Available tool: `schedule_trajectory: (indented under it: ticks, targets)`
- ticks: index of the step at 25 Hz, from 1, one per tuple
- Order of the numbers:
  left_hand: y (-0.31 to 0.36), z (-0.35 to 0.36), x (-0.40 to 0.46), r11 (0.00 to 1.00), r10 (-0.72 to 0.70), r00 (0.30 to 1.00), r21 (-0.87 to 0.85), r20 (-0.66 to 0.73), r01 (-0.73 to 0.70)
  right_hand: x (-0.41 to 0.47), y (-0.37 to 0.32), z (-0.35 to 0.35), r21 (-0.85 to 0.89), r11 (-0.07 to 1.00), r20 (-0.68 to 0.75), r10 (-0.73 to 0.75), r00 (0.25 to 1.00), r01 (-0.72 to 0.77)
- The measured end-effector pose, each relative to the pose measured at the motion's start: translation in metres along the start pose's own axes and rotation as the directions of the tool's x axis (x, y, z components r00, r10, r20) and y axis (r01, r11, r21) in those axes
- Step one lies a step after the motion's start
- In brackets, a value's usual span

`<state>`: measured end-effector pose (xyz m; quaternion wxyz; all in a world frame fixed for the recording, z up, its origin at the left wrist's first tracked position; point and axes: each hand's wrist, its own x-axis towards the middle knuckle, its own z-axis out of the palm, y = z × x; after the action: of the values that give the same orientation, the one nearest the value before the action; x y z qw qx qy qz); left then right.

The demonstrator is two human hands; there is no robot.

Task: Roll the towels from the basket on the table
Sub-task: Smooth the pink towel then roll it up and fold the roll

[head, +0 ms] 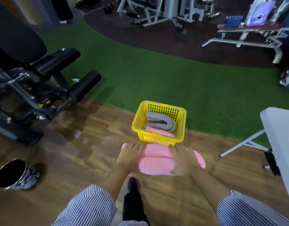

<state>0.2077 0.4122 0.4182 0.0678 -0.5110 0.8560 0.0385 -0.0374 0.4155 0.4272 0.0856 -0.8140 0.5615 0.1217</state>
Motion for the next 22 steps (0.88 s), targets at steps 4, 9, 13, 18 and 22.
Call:
schedule_trajectory:
  ticks: [4, 9, 13, 18, 22]
  targets:
    - [-0.069, -0.007, 0.092, 0.992, 0.13, 0.991, -0.006, 0.019, -0.13, 0.084, 0.012, -0.018, 0.052, 0.992, 0.024, 0.116, 0.993, -0.117]
    - [-0.12, -0.007, 0.191, 0.971, 0.24, 0.966, -0.038, 0.093, -0.237, 0.157, 0.038, -0.017, 0.131, 0.957, 0.067, 0.25, 0.966, -0.257]
    - [-0.132, 0.006, 0.256, 0.963, 0.268, 0.942, -0.059, 0.202, -0.261, 0.204, 0.07, -0.006, 0.175, 0.942, 0.168, 0.256, 0.952, -0.285]
    - [-0.147, 0.06, 0.347, 0.964, 0.257, 0.949, -0.114, 0.184, -0.239, 0.295, 0.132, 0.034, 0.229, 0.932, 0.24, 0.225, 0.944, -0.28]
    - [-0.162, 0.145, 0.431, 0.96, 0.268, 0.956, -0.122, 0.121, -0.254, 0.378, 0.176, 0.096, 0.272, 0.925, 0.248, 0.2, 0.948, -0.266]
